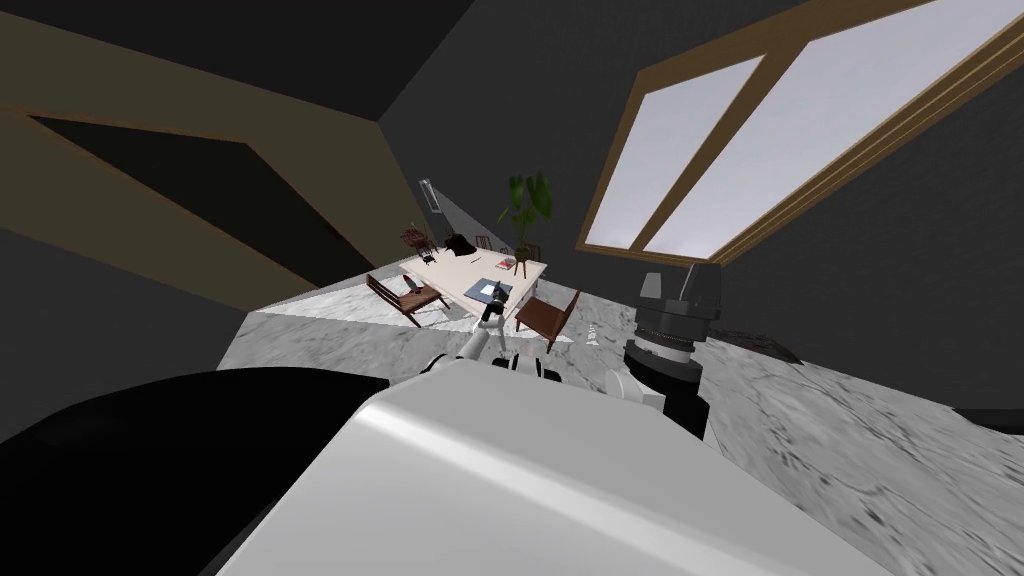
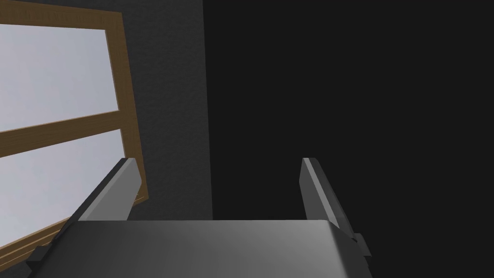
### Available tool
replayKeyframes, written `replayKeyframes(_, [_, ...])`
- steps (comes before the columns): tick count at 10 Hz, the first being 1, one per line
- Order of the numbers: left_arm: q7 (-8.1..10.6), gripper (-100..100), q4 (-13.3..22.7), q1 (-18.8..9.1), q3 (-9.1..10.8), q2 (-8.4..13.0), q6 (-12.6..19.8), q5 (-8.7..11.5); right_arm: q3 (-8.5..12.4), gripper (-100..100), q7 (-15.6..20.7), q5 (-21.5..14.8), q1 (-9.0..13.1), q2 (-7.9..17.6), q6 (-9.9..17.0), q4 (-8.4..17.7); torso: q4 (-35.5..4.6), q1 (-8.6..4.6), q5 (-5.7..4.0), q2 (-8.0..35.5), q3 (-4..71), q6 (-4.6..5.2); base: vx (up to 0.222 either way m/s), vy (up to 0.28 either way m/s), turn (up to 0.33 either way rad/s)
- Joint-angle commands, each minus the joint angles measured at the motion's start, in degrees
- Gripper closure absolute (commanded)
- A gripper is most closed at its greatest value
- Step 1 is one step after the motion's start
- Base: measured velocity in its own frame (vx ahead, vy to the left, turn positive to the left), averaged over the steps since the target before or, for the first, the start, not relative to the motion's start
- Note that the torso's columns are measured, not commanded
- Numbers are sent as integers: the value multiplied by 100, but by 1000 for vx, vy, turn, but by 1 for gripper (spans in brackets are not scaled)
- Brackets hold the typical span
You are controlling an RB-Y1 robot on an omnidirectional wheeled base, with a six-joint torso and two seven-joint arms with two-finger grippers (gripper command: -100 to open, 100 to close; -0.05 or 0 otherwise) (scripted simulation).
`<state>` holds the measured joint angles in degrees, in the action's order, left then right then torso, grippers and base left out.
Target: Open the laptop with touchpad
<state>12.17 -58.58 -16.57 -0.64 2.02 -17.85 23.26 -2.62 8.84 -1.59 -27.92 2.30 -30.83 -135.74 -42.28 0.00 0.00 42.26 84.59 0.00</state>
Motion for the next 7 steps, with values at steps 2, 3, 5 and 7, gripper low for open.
replayKeyframes(2, [-52,0,-36,-106,50,-23,150,2,0,0,0,0,0,0,0,0,2,5,2,-5,2,0,-11,-6,4])
replayKeyframes(3, [-51,0,-35,-105,49,-23,147,2,0,0,0,0,0,0,0,0,2,6,2,-7,4,-1,0,0,0])
replayKeyframes(5, [-51,0,-36,-105,49,-23,147,2,0,0,0,0,-1,0,0,0,0,1,0,0,0,0,0,0,0])
replayKeyframes(7, [-51,0,-36,-105,49,-23,147,2,0,0,0,0,-1,0,0,0,-1,-1,0,4,-2,0,0,0,0])
